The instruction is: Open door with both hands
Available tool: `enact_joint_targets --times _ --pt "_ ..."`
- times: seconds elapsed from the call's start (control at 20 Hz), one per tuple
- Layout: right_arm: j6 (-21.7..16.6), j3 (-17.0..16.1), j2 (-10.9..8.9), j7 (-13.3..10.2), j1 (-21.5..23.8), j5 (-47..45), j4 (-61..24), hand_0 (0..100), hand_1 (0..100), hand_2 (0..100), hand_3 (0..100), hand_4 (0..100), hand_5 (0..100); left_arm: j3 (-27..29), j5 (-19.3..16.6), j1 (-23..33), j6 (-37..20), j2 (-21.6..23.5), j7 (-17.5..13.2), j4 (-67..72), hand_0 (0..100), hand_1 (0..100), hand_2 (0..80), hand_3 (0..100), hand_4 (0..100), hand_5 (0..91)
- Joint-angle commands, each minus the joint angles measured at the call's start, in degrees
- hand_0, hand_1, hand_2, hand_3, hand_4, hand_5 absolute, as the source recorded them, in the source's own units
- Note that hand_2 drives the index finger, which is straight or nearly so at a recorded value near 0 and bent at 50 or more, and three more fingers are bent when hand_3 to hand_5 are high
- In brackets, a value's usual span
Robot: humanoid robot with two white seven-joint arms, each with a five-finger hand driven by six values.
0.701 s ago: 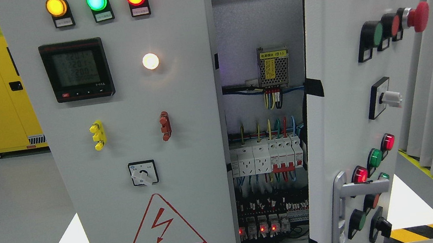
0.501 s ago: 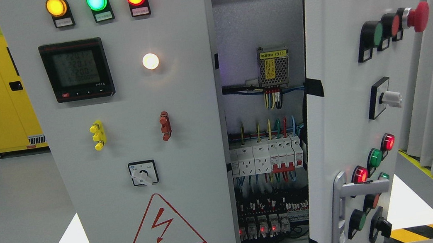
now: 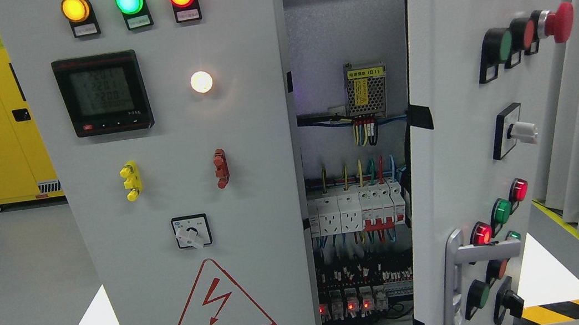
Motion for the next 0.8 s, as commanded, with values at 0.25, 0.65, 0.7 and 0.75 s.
enact_joint_targets --times 0.25,0.65,0.7,0.75 --pt "-0.02 -1.25 0.09 -0.21 1.85 -0.01 1.14 0 50 4 0 0 0 2.28 2.25 4.92 -1.60 4.47 -17.69 -34.34 12 56 0.0 0 0 0.0" --pt "-0.02 -1.33 0.18 -0.21 1.50 -0.01 1.14 0 50 4 0 0 0 2.19 2.52 11.17 -1.51 11.94 -27.57 -68.18 12 56 0.0 0 0 0.0" --pt "-0.02 -1.33 0.18 -0.21 1.50 -0.01 1.14 0 50 4 0 0 0 2.01 2.95 11.17 -1.51 13.87 -30.37 -70.91 12 56 0.0 0 0 0.0" --pt "-0.02 -1.33 0.26 -0.21 1.50 -0.01 1.14 0 50 4 0 0 0 1.92 4.00 10.91 -1.51 15.28 -33.10 -72.68 12 56 0.0 0 0 0.0"
